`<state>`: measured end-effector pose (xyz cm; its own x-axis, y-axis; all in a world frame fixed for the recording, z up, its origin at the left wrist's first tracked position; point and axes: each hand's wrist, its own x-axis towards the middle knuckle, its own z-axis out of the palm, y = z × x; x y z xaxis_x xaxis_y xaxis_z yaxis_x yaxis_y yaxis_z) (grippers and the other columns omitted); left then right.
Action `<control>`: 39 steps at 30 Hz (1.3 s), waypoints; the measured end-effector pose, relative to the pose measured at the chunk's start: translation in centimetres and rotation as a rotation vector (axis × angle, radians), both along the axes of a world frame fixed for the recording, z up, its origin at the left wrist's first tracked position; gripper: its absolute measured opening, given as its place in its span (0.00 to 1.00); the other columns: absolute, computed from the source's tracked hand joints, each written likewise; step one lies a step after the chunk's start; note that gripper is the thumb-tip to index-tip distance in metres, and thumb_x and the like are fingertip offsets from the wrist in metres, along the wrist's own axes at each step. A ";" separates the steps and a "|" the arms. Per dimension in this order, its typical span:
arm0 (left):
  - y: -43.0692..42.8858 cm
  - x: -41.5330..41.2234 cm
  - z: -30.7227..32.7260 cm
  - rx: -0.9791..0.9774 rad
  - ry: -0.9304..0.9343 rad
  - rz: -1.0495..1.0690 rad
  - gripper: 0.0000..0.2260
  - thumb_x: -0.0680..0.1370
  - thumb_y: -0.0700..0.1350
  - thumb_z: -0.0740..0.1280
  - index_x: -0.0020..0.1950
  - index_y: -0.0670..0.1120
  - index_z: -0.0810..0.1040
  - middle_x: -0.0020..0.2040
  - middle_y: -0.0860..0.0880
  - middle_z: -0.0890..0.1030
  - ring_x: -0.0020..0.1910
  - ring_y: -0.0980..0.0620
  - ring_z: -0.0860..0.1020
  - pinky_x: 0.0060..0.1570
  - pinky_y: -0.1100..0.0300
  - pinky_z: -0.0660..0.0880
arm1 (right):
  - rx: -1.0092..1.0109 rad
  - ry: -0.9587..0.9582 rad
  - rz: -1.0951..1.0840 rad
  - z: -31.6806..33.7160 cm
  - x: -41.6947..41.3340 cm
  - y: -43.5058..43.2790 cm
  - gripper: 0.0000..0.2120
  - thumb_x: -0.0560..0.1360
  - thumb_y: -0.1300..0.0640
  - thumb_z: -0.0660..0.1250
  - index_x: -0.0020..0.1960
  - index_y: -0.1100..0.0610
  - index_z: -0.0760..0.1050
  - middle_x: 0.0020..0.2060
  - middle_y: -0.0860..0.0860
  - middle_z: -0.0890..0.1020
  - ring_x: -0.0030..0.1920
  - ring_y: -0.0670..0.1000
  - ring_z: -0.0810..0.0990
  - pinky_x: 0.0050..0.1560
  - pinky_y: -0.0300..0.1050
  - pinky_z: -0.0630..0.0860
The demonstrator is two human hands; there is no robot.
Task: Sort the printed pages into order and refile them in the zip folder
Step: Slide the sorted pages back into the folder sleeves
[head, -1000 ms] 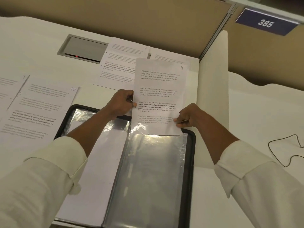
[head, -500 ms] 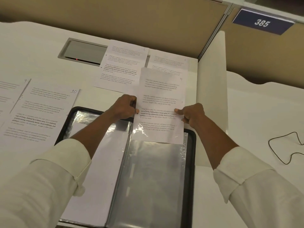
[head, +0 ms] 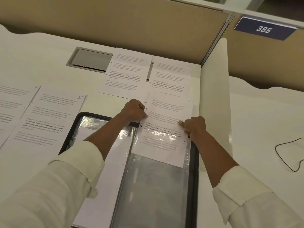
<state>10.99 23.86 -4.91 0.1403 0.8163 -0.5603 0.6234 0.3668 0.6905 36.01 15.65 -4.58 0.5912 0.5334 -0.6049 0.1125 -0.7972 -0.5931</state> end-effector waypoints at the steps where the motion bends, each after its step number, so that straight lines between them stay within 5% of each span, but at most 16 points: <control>1: -0.1 -0.1 -0.1 -0.022 0.013 -0.029 0.12 0.71 0.36 0.80 0.50 0.36 0.82 0.49 0.41 0.87 0.48 0.43 0.86 0.52 0.49 0.85 | 0.040 -0.006 -0.005 0.0 0.0 0.0 0.12 0.72 0.60 0.81 0.40 0.60 0.78 0.37 0.55 0.83 0.33 0.53 0.79 0.39 0.47 0.80; 5: -0.1 -1.0 0.0 -0.068 0.125 -0.153 0.10 0.68 0.36 0.81 0.43 0.39 0.81 0.42 0.42 0.83 0.41 0.44 0.81 0.45 0.53 0.78 | 0.155 -0.059 -0.011 0.4 -0.4 0.1 0.06 0.75 0.61 0.78 0.51 0.60 0.83 0.47 0.54 0.84 0.47 0.56 0.83 0.55 0.53 0.83; 9: 0.5 -1.2 0.4 -0.086 0.001 -0.055 0.15 0.70 0.45 0.84 0.44 0.40 0.81 0.42 0.41 0.85 0.40 0.46 0.82 0.43 0.55 0.79 | 0.118 -0.130 0.079 0.1 -0.8 0.1 0.10 0.75 0.60 0.78 0.40 0.52 0.78 0.50 0.55 0.86 0.46 0.56 0.83 0.52 0.52 0.83; 12: 0.8 -0.8 0.1 -0.029 -0.044 0.040 0.15 0.71 0.46 0.83 0.48 0.42 0.81 0.47 0.38 0.86 0.43 0.46 0.82 0.43 0.54 0.80 | 0.063 -0.116 0.133 0.0 -0.6 0.0 0.08 0.74 0.61 0.78 0.42 0.55 0.79 0.43 0.53 0.84 0.44 0.55 0.82 0.52 0.51 0.83; 15: 0.9 -0.7 -0.4 -0.039 -0.020 0.092 0.18 0.70 0.40 0.84 0.51 0.33 0.81 0.49 0.41 0.87 0.47 0.46 0.86 0.49 0.50 0.85 | 0.040 -0.070 0.136 -0.1 -0.2 -0.2 0.15 0.74 0.61 0.78 0.37 0.55 0.73 0.36 0.49 0.77 0.44 0.55 0.81 0.55 0.54 0.83; 17: 0.8 -0.9 -0.5 -0.087 -0.009 0.024 0.16 0.69 0.38 0.84 0.49 0.37 0.81 0.49 0.43 0.87 0.49 0.41 0.87 0.53 0.43 0.85 | 0.078 -0.060 0.099 -0.3 -0.1 -0.2 0.16 0.74 0.57 0.79 0.37 0.54 0.72 0.37 0.49 0.78 0.43 0.55 0.80 0.53 0.52 0.81; 20: 0.3 -1.3 0.1 -0.133 0.031 -0.133 0.16 0.67 0.39 0.85 0.47 0.38 0.82 0.46 0.41 0.86 0.49 0.43 0.86 0.61 0.43 0.81 | 0.159 -0.025 0.028 -0.4 -0.4 0.1 0.15 0.72 0.51 0.81 0.48 0.55 0.78 0.44 0.47 0.78 0.50 0.54 0.80 0.55 0.50 0.79; 23: 0.2 -1.5 0.6 -0.143 0.011 -0.120 0.19 0.67 0.39 0.85 0.51 0.34 0.83 0.48 0.42 0.88 0.50 0.44 0.86 0.59 0.47 0.83 | 0.175 -0.020 0.030 -0.3 -0.7 0.4 0.16 0.73 0.55 0.81 0.56 0.53 0.79 0.48 0.48 0.81 0.51 0.53 0.82 0.58 0.51 0.81; 29: 0.5 -1.0 0.8 -0.041 -0.028 0.005 0.16 0.72 0.44 0.83 0.55 0.43 0.81 0.53 0.43 0.84 0.51 0.43 0.85 0.51 0.50 0.85 | 0.047 -0.035 0.186 -0.4 -0.6 0.3 0.11 0.71 0.62 0.81 0.50 0.54 0.83 0.42 0.46 0.80 0.50 0.54 0.82 0.59 0.57 0.83; 33: 0.1 -1.3 0.8 -0.019 0.051 -0.138 0.13 0.71 0.39 0.83 0.52 0.44 0.84 0.49 0.45 0.86 0.49 0.47 0.85 0.53 0.50 0.85 | 0.083 -0.057 0.190 0.1 -0.2 0.1 0.11 0.67 0.63 0.82 0.44 0.51 0.85 0.41 0.44 0.82 0.46 0.51 0.83 0.56 0.55 0.83; 35: -0.3 -1.5 1.1 0.001 0.125 -0.255 0.13 0.70 0.41 0.84 0.51 0.45 0.85 0.46 0.48 0.86 0.47 0.49 0.84 0.46 0.58 0.81 | 0.122 -0.070 0.224 0.4 -0.3 0.2 0.10 0.66 0.61 0.83 0.42 0.49 0.85 0.42 0.46 0.85 0.46 0.51 0.84 0.55 0.53 0.83; 37: -0.6 -1.8 1.3 -0.007 0.136 -0.313 0.12 0.70 0.40 0.83 0.51 0.46 0.85 0.45 0.48 0.86 0.44 0.49 0.84 0.37 0.65 0.76 | 0.120 -0.119 0.359 0.6 -0.6 0.5 0.09 0.66 0.59 0.83 0.41 0.48 0.86 0.43 0.47 0.86 0.46 0.51 0.84 0.53 0.51 0.83; 39: -0.7 -1.8 1.3 0.008 0.142 -0.344 0.10 0.71 0.43 0.83 0.49 0.46 0.85 0.45 0.48 0.87 0.45 0.48 0.85 0.41 0.61 0.80 | 0.094 -0.163 0.543 0.9 -0.9 1.0 0.08 0.68 0.58 0.82 0.42 0.47 0.86 0.41 0.46 0.85 0.45 0.49 0.83 0.50 0.47 0.80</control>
<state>9.15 23.12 -3.59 0.3284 0.7392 -0.5880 0.7992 0.1143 0.5901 35.07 16.65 -3.67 0.2986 0.8336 -0.4648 0.5870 -0.5444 -0.5992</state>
